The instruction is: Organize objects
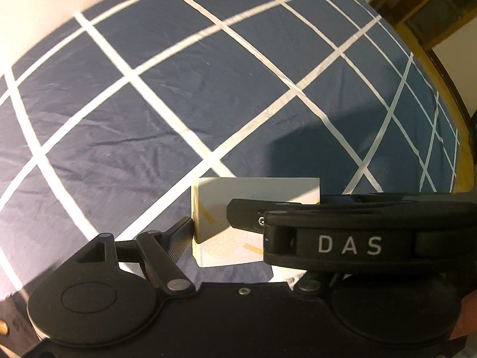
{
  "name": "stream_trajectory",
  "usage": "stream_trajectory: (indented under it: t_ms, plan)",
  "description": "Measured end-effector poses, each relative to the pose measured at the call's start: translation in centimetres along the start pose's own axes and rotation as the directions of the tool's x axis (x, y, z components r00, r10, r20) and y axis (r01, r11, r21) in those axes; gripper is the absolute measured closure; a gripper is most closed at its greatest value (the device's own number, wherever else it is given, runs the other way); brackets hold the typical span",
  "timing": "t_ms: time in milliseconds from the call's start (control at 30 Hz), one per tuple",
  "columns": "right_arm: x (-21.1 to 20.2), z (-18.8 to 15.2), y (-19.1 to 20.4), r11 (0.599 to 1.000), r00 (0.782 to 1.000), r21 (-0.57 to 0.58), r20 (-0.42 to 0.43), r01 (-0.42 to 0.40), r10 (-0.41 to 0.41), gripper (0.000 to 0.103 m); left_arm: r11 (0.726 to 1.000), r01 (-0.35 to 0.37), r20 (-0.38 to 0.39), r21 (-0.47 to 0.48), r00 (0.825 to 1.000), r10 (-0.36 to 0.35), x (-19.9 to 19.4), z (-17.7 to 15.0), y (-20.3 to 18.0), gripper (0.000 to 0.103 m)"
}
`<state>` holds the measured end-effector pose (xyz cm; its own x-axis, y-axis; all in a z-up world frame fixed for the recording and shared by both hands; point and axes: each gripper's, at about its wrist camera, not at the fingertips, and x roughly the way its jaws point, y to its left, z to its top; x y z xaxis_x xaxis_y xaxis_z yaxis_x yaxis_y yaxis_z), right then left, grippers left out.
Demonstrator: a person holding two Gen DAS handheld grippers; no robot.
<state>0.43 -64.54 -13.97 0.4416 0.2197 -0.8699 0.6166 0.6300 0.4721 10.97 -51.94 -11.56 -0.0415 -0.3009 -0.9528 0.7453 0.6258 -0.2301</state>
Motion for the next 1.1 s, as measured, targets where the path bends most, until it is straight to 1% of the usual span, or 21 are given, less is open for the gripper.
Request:
stream_trajectory:
  t_ms: [300, 533, 833, 1100]
  plan:
    - [-2.2, -3.0, 3.8, 0.994, 0.999, -0.102, 0.009, -0.044, 0.045, 0.026, 0.997, -0.048, 0.070, -0.066, 0.996, 0.053, -4.6, -3.7, 0.5, 0.030]
    - [-3.1, -5.7, 6.8, 0.982, 0.998, -0.179, -0.005, -0.064, 0.064, 0.026, 0.989, -0.068, 0.108, -0.128, 0.991, 0.083, -7.5, -7.1, 1.5, 0.031]
    - [-3.5, -9.2, 11.9, 0.954, 0.997, -0.289, -0.025, -0.079, 0.075, 0.026, 0.973, -0.075, 0.159, -0.219, 0.981, 0.112, -11.5, -11.8, 4.5, 0.031]
    - [-2.9, -12.7, 17.4, 0.918, 0.995, -0.384, -0.054, -0.101, 0.087, 0.026, 0.948, -0.082, 0.198, -0.306, 0.969, 0.148, -14.8, -16.1, 8.3, 0.031]
